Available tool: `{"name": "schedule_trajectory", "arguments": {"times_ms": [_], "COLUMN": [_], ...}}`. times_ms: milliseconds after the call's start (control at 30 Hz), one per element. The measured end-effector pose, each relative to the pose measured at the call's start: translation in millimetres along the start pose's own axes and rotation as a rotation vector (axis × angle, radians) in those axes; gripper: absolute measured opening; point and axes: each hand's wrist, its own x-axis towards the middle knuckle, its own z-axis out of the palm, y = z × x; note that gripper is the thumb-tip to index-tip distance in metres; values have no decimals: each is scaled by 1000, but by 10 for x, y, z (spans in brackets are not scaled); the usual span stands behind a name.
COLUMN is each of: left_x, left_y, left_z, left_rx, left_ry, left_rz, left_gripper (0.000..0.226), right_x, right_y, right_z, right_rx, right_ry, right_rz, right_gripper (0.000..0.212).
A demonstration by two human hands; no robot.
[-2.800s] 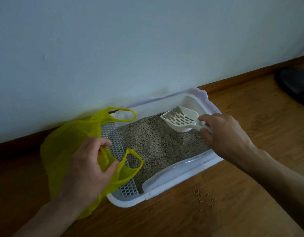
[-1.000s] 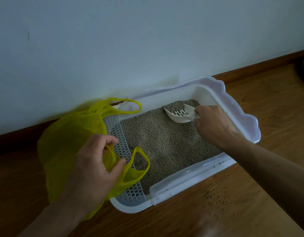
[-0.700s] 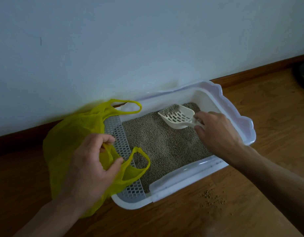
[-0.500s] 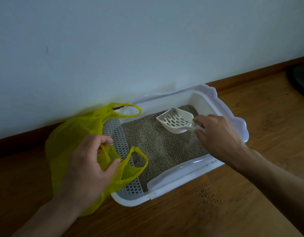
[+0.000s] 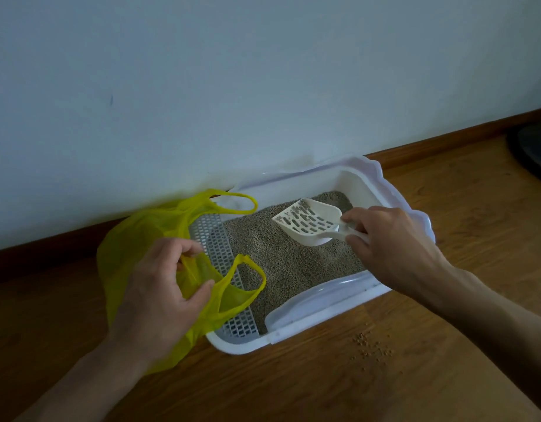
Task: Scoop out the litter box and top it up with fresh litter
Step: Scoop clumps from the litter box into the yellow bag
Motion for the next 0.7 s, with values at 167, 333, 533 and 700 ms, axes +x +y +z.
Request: {"name": "schedule_trajectory", "arguments": {"times_ms": [167,333,533,700], "left_x": [-36,-55,-52,-53], "left_y": [-21,-23,-25,-42], "left_z": [-36,-62,-99,-106], "left_rx": [9,2,-44,-92], "left_ry": [17,46,64,79], "left_rz": [-10,-20,-30,-42], "left_gripper": [52,50,45,35], "right_x": [-64,-75,-8,33], "right_y": [-248,-617,-1073,-1314], "right_z": [-68,-97,18,118], "right_rx": [63,92,-90,-304], "right_ry": [-7,-34,-97,72], "right_rz": [-88,-211,-348,-658], "right_gripper": [21,25,20,29]}}
